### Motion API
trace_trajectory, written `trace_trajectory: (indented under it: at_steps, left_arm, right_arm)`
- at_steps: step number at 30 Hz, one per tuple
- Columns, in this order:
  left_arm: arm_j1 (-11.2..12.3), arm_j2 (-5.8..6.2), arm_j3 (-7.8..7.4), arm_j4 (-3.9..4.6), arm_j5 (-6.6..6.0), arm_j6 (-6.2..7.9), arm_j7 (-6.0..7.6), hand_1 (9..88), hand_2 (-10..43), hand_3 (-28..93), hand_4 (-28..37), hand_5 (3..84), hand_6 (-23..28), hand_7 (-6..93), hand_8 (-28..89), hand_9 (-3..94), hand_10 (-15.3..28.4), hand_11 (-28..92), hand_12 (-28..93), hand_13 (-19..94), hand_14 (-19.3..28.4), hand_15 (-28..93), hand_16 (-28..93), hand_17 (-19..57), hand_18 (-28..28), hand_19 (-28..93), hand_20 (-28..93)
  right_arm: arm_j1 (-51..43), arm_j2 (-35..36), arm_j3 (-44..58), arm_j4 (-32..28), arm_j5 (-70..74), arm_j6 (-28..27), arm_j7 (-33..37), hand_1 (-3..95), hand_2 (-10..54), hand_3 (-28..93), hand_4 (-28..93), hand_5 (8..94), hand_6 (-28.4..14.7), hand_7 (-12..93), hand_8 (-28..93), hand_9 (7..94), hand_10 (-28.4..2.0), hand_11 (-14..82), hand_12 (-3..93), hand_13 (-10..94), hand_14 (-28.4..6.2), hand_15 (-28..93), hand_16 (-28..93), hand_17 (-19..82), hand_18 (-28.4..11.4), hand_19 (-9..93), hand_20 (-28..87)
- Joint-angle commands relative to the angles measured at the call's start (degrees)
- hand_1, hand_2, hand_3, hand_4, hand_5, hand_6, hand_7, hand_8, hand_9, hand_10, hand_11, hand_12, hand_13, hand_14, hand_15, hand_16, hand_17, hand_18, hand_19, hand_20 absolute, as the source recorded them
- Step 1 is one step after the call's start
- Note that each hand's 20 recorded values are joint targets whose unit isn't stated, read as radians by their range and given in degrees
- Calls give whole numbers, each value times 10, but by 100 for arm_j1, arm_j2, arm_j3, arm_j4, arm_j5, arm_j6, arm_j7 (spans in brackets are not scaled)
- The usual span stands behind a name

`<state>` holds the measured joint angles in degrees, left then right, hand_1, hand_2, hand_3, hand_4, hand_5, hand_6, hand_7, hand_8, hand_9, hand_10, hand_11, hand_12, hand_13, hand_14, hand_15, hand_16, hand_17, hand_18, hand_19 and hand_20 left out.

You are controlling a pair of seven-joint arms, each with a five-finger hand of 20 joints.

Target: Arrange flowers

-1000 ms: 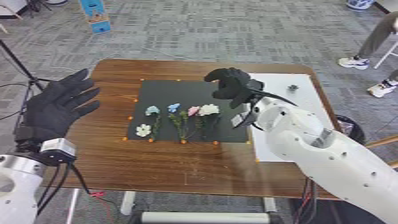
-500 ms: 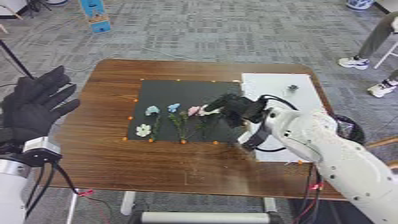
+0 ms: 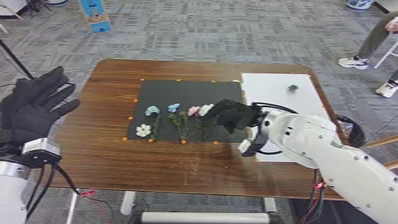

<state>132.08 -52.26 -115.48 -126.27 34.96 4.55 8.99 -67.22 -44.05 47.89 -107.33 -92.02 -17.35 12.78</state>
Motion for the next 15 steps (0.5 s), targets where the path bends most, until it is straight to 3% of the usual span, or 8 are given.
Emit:
trace_trajectory:
  at_steps: [1, 15]
  left_arm:
    - [60, -14, -11, -49, -27, -11, 18, 185, -49, 646, -283, 294, 28, 154, -79, 238, 110, 117, 165, 189, 135, 149, 53, -119, 226, 409, 74]
    - [76, 14, 3, -32, -21, -56, -52, 182, -49, 658, -283, 293, 27, 156, -79, 239, 110, 122, 165, 192, 136, 157, 49, -117, 225, 409, 77]
  right_arm:
    - [510, 207, -529, -87, -1154, 98, -118, 188, 264, 918, -43, 506, 1, 135, -114, 812, -123, 609, 317, 825, -69, 842, 371, 570, -219, 932, 766]
    - [715, 183, -1046, -255, -1899, -259, -121, 194, 273, 924, -33, 500, 7, 140, -118, 824, -120, 619, 317, 837, -64, 846, 368, 582, -219, 932, 767]
